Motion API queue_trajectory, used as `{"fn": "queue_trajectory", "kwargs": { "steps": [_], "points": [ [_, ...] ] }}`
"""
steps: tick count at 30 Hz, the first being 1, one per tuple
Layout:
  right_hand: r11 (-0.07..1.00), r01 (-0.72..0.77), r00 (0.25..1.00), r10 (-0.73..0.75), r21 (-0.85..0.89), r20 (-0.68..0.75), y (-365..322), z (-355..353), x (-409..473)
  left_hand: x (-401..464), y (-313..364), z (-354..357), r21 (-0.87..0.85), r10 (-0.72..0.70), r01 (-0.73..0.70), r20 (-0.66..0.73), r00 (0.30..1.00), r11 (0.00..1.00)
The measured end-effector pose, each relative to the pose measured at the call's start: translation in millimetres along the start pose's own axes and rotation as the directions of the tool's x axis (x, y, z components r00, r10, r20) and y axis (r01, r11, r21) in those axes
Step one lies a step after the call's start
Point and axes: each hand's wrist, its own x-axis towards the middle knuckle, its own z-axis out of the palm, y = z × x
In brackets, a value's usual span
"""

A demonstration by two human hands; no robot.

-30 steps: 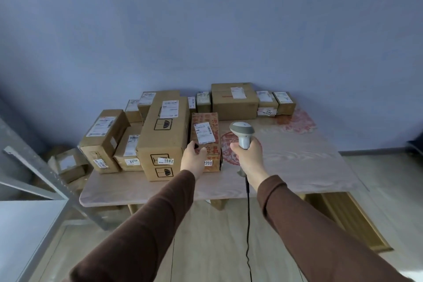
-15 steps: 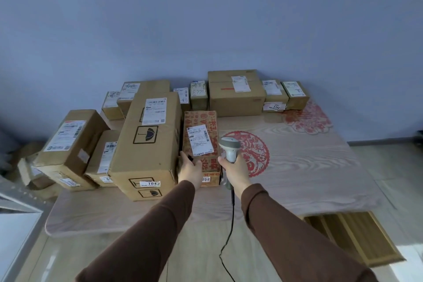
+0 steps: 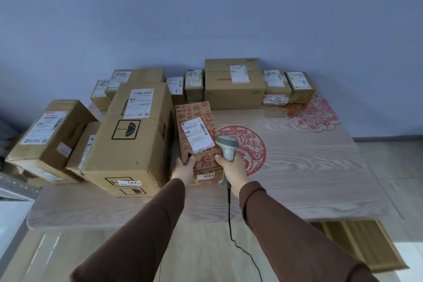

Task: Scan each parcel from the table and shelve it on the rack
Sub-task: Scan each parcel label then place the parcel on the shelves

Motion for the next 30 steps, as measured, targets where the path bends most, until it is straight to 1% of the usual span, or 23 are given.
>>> {"fn": "queue_trajectory", "kwargs": {
  "steps": [2,4,8,12,14,18,21,23,27,30],
  "points": [
    [0.999,0.032,0.999,-0.032,0.005,0.003,-1,-7,-4,-51,26,4,-0.060,0.033,-0.031,0.030,0.999,0.998],
    [0.998,0.050,0.999,-0.050,0.028,-0.009,-2,-18,-11,-104,51,11,-0.153,0.102,-0.093,0.051,0.993,0.984],
    [0.986,0.112,0.994,-0.110,0.123,-0.022,-23,-50,-28,-162,78,23,-0.303,0.248,-0.213,0.084,0.965,0.929],
    [0.955,0.262,0.965,-0.261,0.137,-0.023,-65,-84,-47,-203,111,38,-0.405,0.356,-0.310,0.042,0.933,0.860],
    [0.935,0.327,0.945,-0.326,0.133,-0.030,-89,-102,-57,-223,131,45,-0.444,0.383,-0.324,0.050,0.922,0.836],
    [0.876,0.449,0.891,-0.454,0.180,-0.011,-139,-139,-79,-269,175,60,-0.471,0.519,-0.429,0.075,0.851,0.771],
    [0.818,0.538,0.836,-0.549,0.205,-0.006,-175,-163,-98,-300,202,67,-0.491,0.576,-0.468,0.088,0.812,0.735],
    [0.786,0.575,0.809,-0.588,0.226,-0.012,-195,-176,-107,-315,216,72,-0.537,0.597,-0.463,0.096,0.797,0.705],
    [0.752,0.607,0.783,-0.621,0.256,-0.032,-223,-195,-120,-336,237,84,-0.675,0.668,-0.446,0.094,0.738,0.587],
    [0.728,0.631,0.763,-0.645,0.267,-0.045,-236,-208,-127,-346,251,91,-0.687,0.709,-0.484,0.064,0.702,0.542]
  ]
}}
